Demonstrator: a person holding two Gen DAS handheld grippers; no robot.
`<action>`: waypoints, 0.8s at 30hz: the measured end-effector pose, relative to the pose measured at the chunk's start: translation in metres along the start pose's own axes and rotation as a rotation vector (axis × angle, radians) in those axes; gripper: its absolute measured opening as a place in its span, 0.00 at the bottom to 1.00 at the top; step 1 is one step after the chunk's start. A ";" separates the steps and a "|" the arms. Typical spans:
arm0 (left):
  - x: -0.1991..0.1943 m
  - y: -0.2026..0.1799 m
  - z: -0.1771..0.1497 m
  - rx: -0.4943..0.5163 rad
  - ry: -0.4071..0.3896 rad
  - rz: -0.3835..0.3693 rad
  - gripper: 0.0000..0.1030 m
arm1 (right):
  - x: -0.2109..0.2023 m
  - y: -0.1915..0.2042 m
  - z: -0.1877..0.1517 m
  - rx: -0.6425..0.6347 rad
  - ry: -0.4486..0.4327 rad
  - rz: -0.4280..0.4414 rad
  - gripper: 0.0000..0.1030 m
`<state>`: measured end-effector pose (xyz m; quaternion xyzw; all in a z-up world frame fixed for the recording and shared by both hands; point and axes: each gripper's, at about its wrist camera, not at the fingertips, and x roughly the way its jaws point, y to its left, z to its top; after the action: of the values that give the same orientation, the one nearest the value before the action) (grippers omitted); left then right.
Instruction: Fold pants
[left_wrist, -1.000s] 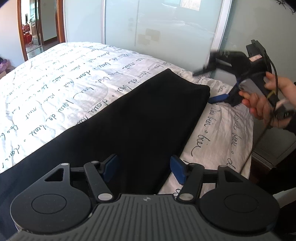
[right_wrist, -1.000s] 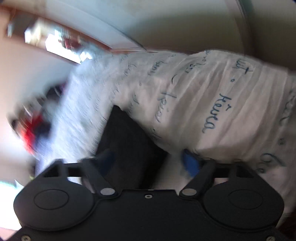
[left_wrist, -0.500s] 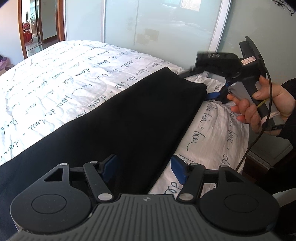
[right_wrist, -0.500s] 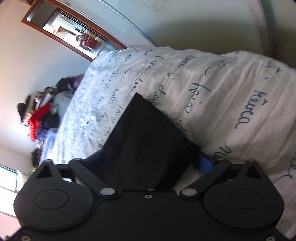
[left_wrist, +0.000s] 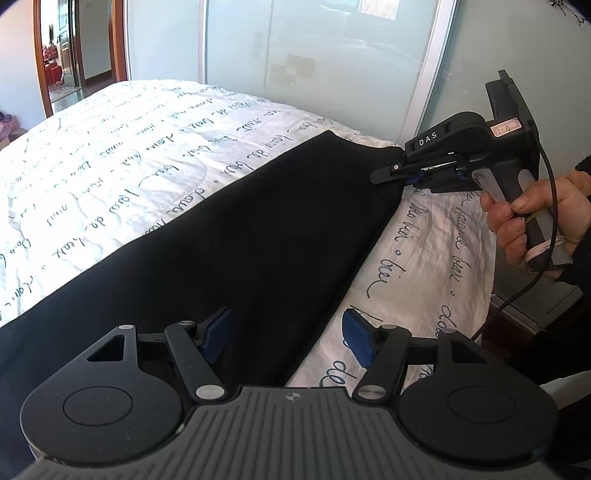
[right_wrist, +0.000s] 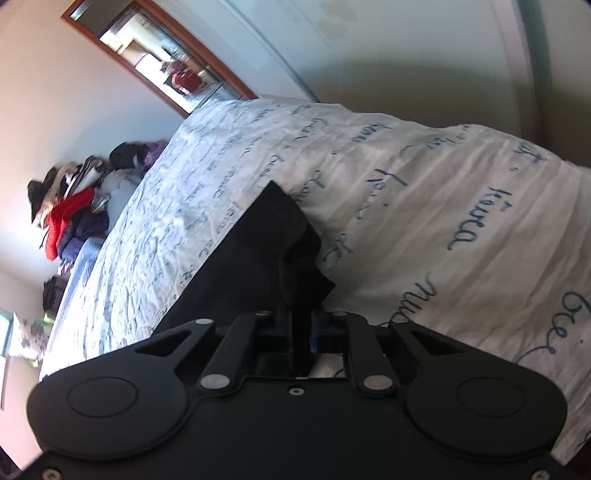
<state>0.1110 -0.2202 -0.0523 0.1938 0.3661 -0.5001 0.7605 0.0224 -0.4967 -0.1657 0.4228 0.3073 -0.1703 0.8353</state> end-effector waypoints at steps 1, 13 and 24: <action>-0.001 0.001 0.000 -0.004 -0.005 0.007 0.66 | 0.000 0.004 0.001 -0.018 -0.002 -0.002 0.09; -0.032 0.068 -0.019 -0.195 -0.060 0.142 0.67 | 0.013 0.102 -0.017 -0.345 0.019 0.109 0.09; -0.033 0.072 -0.029 -0.205 -0.056 0.142 0.68 | 0.023 0.118 -0.024 -0.379 0.054 0.134 0.09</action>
<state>0.1581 -0.1500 -0.0512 0.1264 0.3791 -0.4102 0.8198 0.0951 -0.4088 -0.1210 0.2819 0.3274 -0.0418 0.9009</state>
